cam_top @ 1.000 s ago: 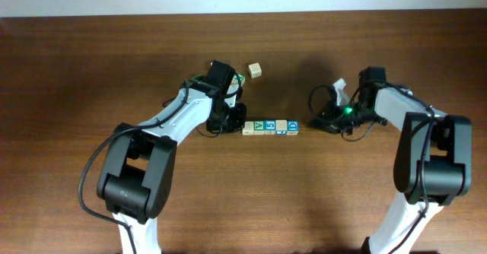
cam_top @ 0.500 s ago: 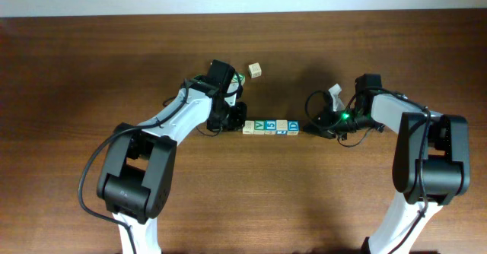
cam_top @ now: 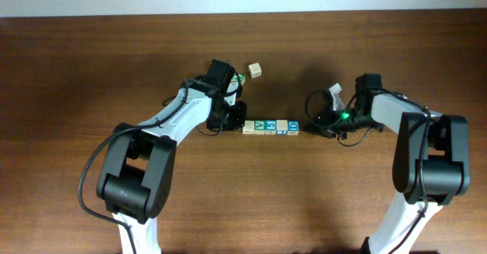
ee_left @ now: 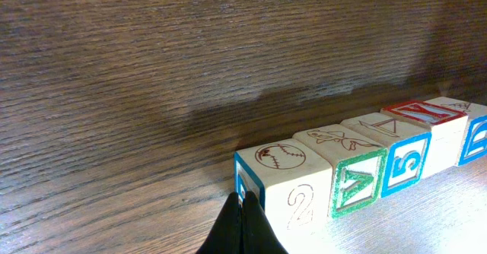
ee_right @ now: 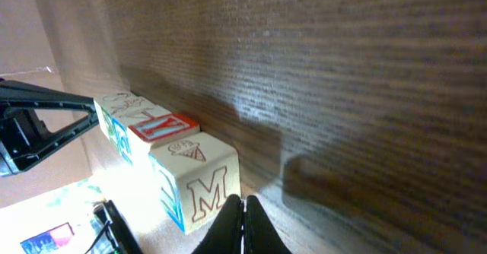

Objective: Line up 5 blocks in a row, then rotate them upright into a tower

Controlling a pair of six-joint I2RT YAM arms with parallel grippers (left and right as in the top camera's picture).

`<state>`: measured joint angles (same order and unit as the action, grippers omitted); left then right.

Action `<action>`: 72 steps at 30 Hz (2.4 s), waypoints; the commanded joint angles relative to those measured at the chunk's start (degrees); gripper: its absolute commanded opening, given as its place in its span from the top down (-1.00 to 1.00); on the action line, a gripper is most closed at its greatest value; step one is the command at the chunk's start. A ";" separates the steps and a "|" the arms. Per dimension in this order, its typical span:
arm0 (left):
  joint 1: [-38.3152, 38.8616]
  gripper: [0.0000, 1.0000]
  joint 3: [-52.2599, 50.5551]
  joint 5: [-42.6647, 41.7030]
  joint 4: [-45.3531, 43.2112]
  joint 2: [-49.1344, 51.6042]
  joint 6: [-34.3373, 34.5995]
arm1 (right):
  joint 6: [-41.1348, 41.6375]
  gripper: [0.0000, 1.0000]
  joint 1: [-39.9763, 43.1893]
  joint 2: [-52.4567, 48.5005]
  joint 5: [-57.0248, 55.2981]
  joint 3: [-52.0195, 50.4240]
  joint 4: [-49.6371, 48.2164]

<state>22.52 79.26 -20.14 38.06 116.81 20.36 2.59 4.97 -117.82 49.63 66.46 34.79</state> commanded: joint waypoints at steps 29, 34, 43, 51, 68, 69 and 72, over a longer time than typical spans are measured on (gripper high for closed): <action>-0.28 1.00 -0.59 -0.04 0.07 0.96 -0.72 | 0.85 0.91 -3.52 0.55 6.73 -0.55 -1.38; -0.28 1.00 -0.59 -0.04 0.07 0.96 -0.72 | 0.87 0.91 -3.54 2.69 6.75 -0.50 -0.72; -0.28 1.00 -0.59 -0.04 0.04 0.96 -0.72 | 1.14 0.91 -5.99 3.96 6.73 0.57 0.37; -0.28 1.00 -0.59 -0.04 0.09 0.96 -0.72 | 3.65 0.91 -10.14 3.96 6.14 4.02 0.61; -0.28 1.00 -0.59 -0.04 0.09 0.96 -0.74 | 5.46 0.91 -15.45 3.96 4.74 8.90 3.37; -0.28 1.00 -0.59 -0.04 0.09 0.96 -0.72 | 5.44 0.91 -15.91 3.96 4.46 8.90 3.37; -0.28 1.00 -0.59 -0.04 0.09 0.96 -0.72 | 6.12 0.91 -16.94 3.96 3.69 8.90 3.37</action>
<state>20.10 78.52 -11.25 39.55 117.25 20.16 7.68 -6.31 -114.67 49.52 74.54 38.33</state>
